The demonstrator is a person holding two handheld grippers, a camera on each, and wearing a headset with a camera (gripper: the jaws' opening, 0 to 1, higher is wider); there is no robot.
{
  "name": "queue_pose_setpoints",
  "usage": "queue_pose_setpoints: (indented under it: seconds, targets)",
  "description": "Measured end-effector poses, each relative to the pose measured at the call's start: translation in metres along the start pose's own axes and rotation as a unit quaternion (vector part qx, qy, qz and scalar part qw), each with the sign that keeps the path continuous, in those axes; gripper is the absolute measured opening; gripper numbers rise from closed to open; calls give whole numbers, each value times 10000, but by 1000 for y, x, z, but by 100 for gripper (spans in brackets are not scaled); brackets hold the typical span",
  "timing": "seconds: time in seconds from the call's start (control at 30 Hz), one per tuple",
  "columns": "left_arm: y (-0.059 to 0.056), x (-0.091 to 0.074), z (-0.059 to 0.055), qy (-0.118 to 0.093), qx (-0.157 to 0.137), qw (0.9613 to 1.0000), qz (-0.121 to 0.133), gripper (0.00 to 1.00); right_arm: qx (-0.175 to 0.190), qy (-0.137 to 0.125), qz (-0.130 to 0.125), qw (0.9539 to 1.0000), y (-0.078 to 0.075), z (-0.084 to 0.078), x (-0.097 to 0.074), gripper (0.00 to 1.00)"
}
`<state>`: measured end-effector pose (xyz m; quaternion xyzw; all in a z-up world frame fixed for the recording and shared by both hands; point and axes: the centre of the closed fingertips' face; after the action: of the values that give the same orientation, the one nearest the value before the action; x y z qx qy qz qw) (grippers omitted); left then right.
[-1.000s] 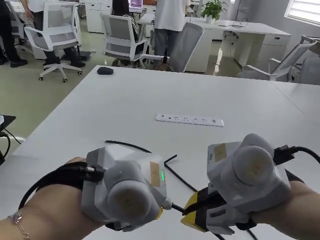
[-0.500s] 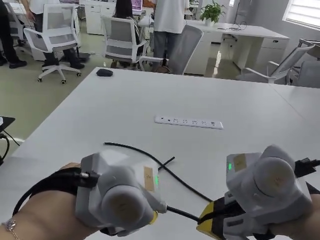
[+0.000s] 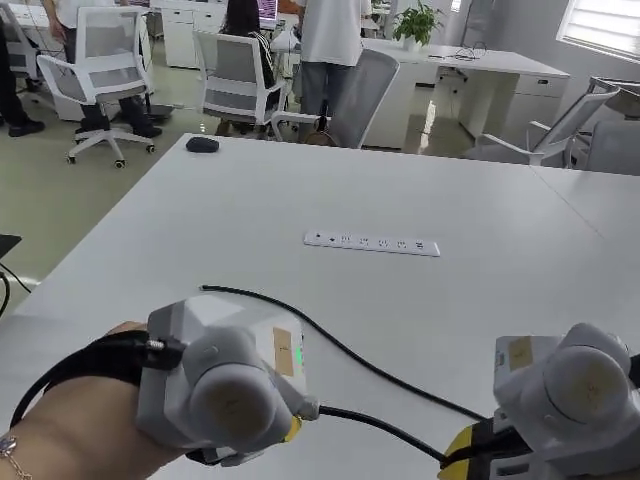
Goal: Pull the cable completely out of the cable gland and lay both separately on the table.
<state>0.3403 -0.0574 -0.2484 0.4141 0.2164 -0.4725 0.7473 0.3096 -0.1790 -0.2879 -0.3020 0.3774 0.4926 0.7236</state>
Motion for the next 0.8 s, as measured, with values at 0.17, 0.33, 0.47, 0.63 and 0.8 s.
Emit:
queue_pose_setpoints:
  seconds: [0.17, 0.33, 0.47, 0.63, 0.8]
  targets:
    - [0, 0, 2, -37, -39, 10000, -14, 17, 183, 82, -125, 9997, -9, -16, -1, 3]
    - [2, -2, 1, -23, -39, 10000, 12, 17, 285, 204, -255, 9991, -18, -32, 0, 3]
    - [2, -2, 0, -2, -48, 10000, 18, 17, 470, 213, -428, 9977, -28, -44, 3, 4]
    - [0, -3, -2, 22, -63, 10000, 7, 17, 544, 526, -536, 9957, -35, -68, 8, 4]
    - [-3, -4, -2, 29, -99, 9999, -21, 17, 687, 652, -589, 9938, -40, -81, 11, 5]
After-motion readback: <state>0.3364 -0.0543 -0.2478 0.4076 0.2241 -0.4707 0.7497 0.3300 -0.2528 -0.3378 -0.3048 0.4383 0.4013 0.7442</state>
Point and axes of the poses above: the centre of the closed fingertips' face, and the gripper's own axes: x roughly forward along the fingers, y roughly to its left, z roughly out of its top
